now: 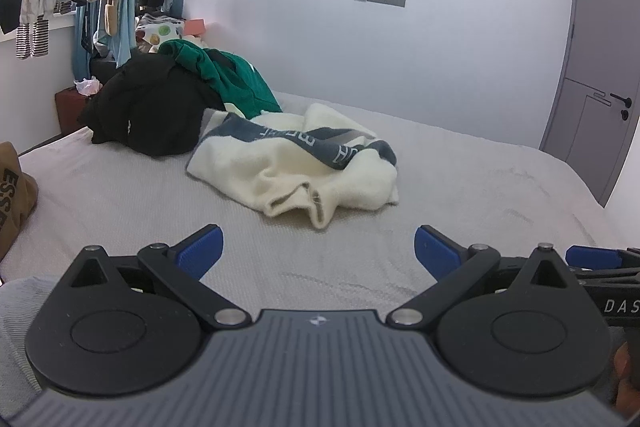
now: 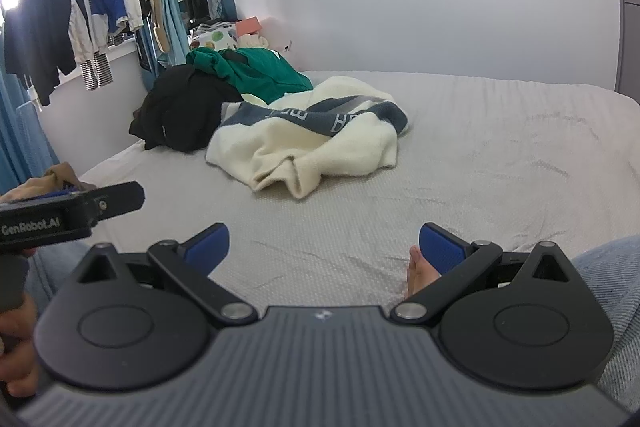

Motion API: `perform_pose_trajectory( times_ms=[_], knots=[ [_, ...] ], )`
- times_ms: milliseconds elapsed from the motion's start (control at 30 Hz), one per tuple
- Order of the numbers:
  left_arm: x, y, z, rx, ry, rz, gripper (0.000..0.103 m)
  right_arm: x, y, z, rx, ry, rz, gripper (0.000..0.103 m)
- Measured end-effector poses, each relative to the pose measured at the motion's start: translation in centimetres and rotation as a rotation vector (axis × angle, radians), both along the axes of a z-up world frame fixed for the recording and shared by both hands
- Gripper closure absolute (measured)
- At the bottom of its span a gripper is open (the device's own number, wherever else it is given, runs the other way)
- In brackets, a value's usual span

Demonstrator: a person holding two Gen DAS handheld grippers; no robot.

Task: Fold large clothes

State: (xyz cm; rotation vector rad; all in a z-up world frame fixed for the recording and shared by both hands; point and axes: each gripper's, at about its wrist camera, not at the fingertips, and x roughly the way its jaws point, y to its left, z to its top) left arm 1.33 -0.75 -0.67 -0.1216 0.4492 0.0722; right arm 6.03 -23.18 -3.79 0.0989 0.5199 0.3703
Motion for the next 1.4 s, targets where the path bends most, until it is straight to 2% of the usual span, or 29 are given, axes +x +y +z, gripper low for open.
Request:
perform_pose_trajectory(
  times_ms=[400, 600, 800, 967, 1167, 1233, 1400],
  knots=[
    [3.1, 0.2, -1.0, -0.004, 0.016, -0.007, 0.0, 2.7, 0.1, -0.6, -0.014, 0.036, 0.003, 0.0],
    [7.3, 2.2, -1.0, -0.013, 0.024, 0.019, 0.0, 6.2, 0.9, 0.0, -0.029, 0.034, 0.045, 0.0],
    [12.9, 4.8, -3.0, -0.047, 0.107, 0.06, 0.0, 12.3, 3.0, 0.4, -0.094, 0.042, 0.123, 0.0],
    [17.5, 6.8, -5.8, -0.127, 0.19, 0.058, 0.0, 17.8, 4.6, 0.4, -0.1, 0.104, 0.199, 0.0],
    [22.0, 8.6, -9.0, -0.188, 0.237, 0.069, 0.0, 23.6, 7.1, -0.8, -0.122, 0.16, 0.267, 0.003],
    [23.5, 9.2, -10.4, -0.244, 0.248, 0.072, 0.001, 25.7, 8.4, -1.3, -0.151, 0.17, 0.301, 0.004],
    [25.7, 9.8, -14.5, -0.422, 0.246, 0.046, 0.001, 30.7, 11.5, -2.6, -0.217, 0.23, 0.421, 0.02]
  ],
)
